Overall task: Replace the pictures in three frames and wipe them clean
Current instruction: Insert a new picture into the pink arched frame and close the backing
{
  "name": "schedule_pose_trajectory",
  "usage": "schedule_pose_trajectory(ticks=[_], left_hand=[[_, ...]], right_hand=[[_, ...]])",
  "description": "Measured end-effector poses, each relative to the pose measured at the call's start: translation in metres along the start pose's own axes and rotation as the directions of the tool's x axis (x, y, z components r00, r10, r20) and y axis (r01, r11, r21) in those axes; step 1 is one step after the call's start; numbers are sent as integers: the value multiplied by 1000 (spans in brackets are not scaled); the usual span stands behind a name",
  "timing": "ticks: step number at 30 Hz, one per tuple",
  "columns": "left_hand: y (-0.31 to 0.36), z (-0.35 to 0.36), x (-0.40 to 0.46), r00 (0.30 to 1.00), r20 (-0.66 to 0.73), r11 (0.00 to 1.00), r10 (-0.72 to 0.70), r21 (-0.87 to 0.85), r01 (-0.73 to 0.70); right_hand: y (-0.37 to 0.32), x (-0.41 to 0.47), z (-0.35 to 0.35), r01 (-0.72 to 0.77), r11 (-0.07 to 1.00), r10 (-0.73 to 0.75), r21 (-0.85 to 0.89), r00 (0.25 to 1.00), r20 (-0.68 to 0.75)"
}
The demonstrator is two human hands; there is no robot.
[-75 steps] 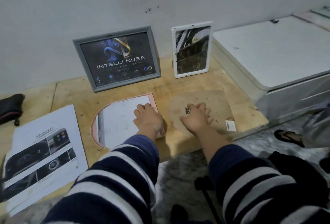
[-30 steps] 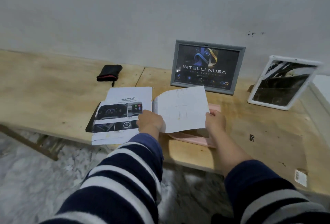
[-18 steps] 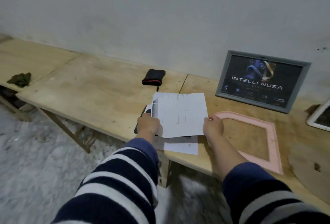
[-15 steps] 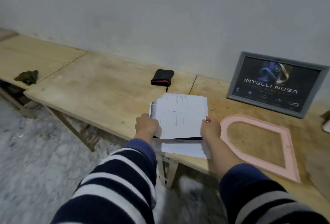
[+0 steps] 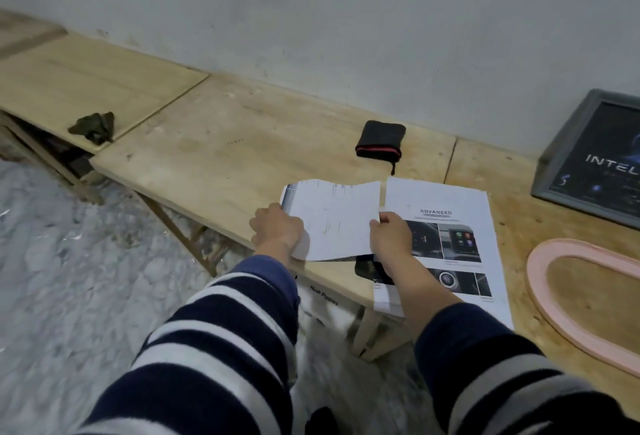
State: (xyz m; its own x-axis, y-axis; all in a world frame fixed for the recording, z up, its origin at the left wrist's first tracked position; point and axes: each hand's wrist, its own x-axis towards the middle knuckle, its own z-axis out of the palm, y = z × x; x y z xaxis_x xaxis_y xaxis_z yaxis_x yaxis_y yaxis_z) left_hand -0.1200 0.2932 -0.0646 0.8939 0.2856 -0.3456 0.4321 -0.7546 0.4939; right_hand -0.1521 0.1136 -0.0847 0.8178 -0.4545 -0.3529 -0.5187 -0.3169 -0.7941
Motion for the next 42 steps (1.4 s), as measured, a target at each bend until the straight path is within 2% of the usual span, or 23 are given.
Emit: schedule_pose_trajectory(ticks=[3, 8, 15, 20, 22, 24, 29, 34, 38, 42], left_hand=[[3, -4, 7, 997, 39, 993, 65, 95, -68], [6, 9, 7, 959, 159, 937, 233, 226, -266], [8, 23, 3, 940, 246, 852, 235, 415, -321], [14, 27, 0, 950, 237, 826, 204, 479, -297], [19, 26, -1, 959, 219, 837, 182, 477, -267], [32, 30, -7, 951, 217, 845, 219, 446, -296], [76, 55, -30, 861, 299, 773, 412, 385, -504], [103, 80, -47, 768, 439, 729, 467, 300, -615], [114, 95, -45, 753, 452, 711, 479, 304, -635], [122, 104, -36, 761, 444, 725, 473, 296, -622]], right_hand=[[-13, 5, 17, 3, 1000, -3, 19, 1000, 15], [-25, 12, 37, -20, 1000, 20, 7, 999, 43], [-22, 9, 31, 29, 992, -18, -124, 996, 89], [-11, 3, 3, -1, 1000, 3, -13, 996, 90], [-7, -2, -11, 7, 1000, -5, -28, 997, 78], [1, -5, -30, 21, 996, -17, -85, 999, 39], [30, -11, -77, 0, 965, -18, -261, 998, -65], [60, -27, -106, -101, 806, 23, -583, 990, -140], [82, -38, -114, -142, 793, 69, -592, 987, -144], [92, -40, -117, -110, 811, 55, -575, 992, -112]])
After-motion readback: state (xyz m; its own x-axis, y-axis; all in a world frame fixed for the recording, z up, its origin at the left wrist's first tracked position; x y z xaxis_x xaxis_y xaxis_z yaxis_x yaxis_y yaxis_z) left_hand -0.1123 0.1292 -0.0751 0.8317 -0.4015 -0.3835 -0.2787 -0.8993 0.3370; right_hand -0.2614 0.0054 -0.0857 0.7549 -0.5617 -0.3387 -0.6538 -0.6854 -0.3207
